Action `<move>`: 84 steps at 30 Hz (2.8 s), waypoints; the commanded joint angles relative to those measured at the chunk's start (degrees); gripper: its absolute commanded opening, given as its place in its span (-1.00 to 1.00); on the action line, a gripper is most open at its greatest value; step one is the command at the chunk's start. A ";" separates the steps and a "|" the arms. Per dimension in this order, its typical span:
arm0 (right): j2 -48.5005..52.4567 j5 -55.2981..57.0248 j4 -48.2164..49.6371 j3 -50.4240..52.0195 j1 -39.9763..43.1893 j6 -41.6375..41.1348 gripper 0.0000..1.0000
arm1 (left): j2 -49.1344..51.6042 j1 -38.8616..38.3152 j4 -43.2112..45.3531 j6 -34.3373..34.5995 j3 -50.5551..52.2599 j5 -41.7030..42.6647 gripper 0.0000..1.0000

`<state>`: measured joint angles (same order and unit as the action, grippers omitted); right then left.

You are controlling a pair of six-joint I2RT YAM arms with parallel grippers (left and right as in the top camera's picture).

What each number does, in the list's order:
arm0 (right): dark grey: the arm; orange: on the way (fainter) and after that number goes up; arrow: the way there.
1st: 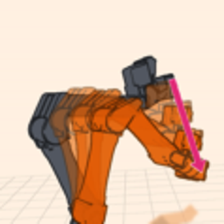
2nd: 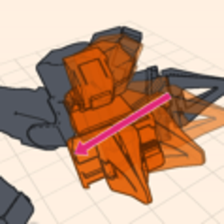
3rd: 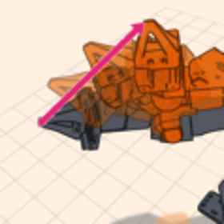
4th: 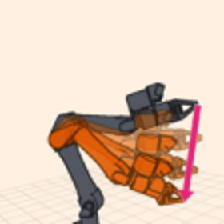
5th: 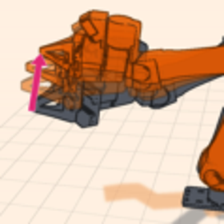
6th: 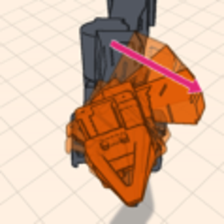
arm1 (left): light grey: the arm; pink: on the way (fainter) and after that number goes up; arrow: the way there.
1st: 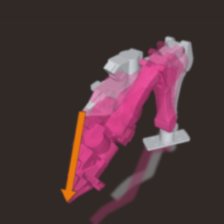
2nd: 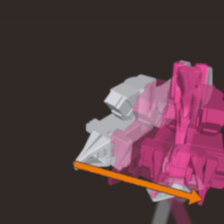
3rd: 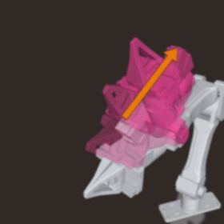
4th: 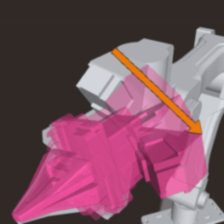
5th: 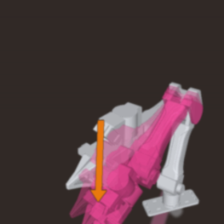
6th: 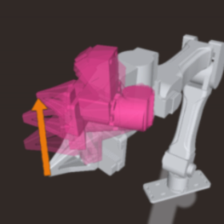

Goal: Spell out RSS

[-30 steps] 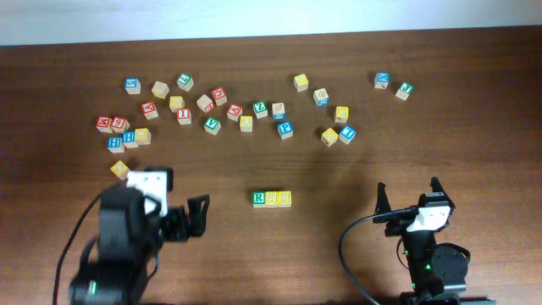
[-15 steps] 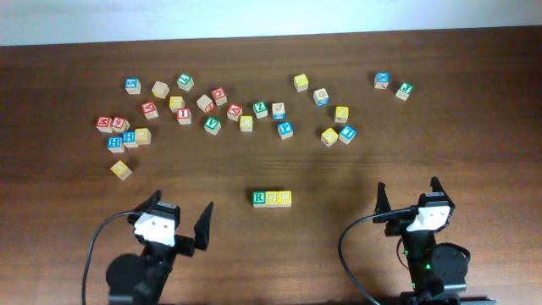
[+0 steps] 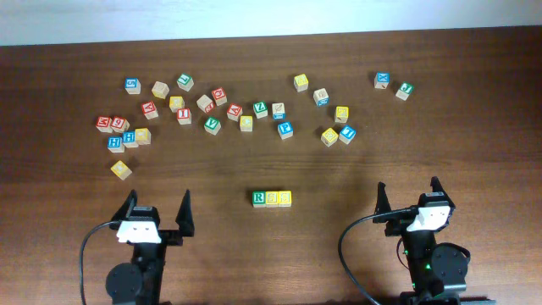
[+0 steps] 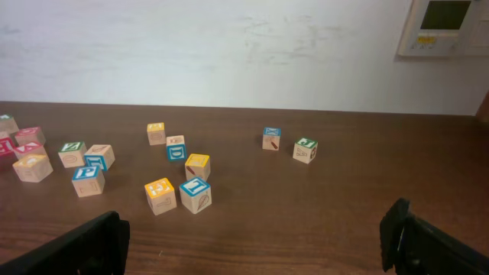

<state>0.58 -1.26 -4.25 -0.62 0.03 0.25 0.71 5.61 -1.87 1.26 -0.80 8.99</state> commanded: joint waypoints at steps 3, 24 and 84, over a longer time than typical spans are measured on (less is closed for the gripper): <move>-0.39 0.46 -0.33 0.31 0.37 0.37 0.96 | -0.44 0.28 -2.69 6.45 0.33 -7.04 0.98; -0.39 0.46 -0.31 0.31 0.37 0.37 0.96 | -0.44 -3.39 -3.04 -1.11 0.33 -9.03 0.98; -0.39 0.68 -0.35 0.31 0.35 1.01 0.97 | -0.42 -3.19 -2.93 0.44 0.31 -10.10 0.98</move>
<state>0.58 -1.23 -4.25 -0.62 0.03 0.58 0.69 2.11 -4.58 1.13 -0.75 -0.91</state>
